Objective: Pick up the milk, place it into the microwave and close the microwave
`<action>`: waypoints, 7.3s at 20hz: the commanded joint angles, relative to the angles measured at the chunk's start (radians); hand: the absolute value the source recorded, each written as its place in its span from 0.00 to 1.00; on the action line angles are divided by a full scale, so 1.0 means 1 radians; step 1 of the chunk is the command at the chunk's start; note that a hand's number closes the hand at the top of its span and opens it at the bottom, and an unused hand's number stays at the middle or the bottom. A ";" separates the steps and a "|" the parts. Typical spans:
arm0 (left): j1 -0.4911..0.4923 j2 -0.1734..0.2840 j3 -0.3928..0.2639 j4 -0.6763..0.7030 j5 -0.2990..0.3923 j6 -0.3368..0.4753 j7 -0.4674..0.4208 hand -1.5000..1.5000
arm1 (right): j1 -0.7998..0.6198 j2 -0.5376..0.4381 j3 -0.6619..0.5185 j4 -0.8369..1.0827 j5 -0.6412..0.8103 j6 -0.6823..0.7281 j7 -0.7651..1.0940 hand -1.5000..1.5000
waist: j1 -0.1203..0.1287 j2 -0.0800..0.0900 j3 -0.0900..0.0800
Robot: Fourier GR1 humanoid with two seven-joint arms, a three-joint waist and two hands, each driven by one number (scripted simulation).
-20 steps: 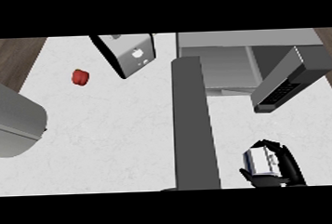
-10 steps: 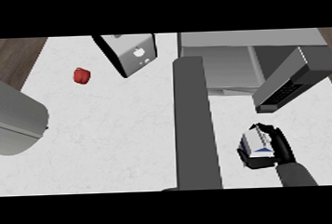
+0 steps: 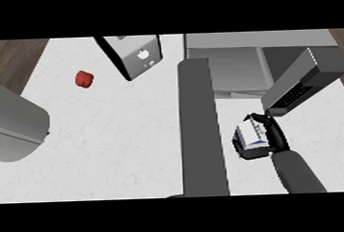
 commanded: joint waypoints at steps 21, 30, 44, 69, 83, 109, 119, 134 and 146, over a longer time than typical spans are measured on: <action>-0.055 -0.026 0.089 0.084 0.017 -0.073 0.039 0.00 | -0.366 -0.015 0.047 -0.098 0.013 -0.013 0.438 1.00 | 0.011 0.003 -0.001; -0.182 0.042 0.130 0.144 0.030 -0.055 0.105 0.00 | -0.515 -0.049 0.025 0.123 0.098 -0.278 0.520 1.00 | 0.048 0.025 0.000; -0.314 0.058 0.108 0.234 -0.040 -0.050 0.093 0.00 | -0.546 -0.079 -0.043 0.224 0.084 -0.493 0.502 0.00 | 0.103 0.055 0.002; -0.331 -0.021 -0.080 0.109 -0.165 -0.048 0.186 0.00 | -0.419 -0.008 -0.165 0.229 -0.081 -0.061 0.183 0.00 | 0.012 0.010 0.001; -0.384 -0.026 -0.319 0.068 -0.318 0.056 0.257 0.00 | -0.156 0.042 -0.097 0.035 -0.130 0.122 0.144 0.00 | -0.046 -0.014 -0.002; -0.998 -0.026 -0.642 0.676 -0.659 0.135 0.466 1.00 | 0.687 -0.002 -0.023 -0.937 -0.288 0.413 0.248 0.00 | -0.067 -0.004 -0.003; -1.299 -0.026 -0.993 1.147 -0.452 0.455 0.288 1.00 | 0.756 -0.018 -0.031 -1.114 -0.384 0.515 0.299 0.00 | -0.096 0.006 -0.004; -1.478 -0.026 -1.181 1.240 -0.154 0.890 0.266 1.00 | 0.748 -0.105 -0.019 -1.336 -0.544 0.637 0.383 0.00 | -0.192 0.020 -0.009; -1.601 -0.026 -1.085 1.181 0.102 1.023 0.147 1.00 | 0.702 -0.175 -0.001 -1.409 -0.635 0.678 0.492 0.00 | -0.275 0.048 -0.012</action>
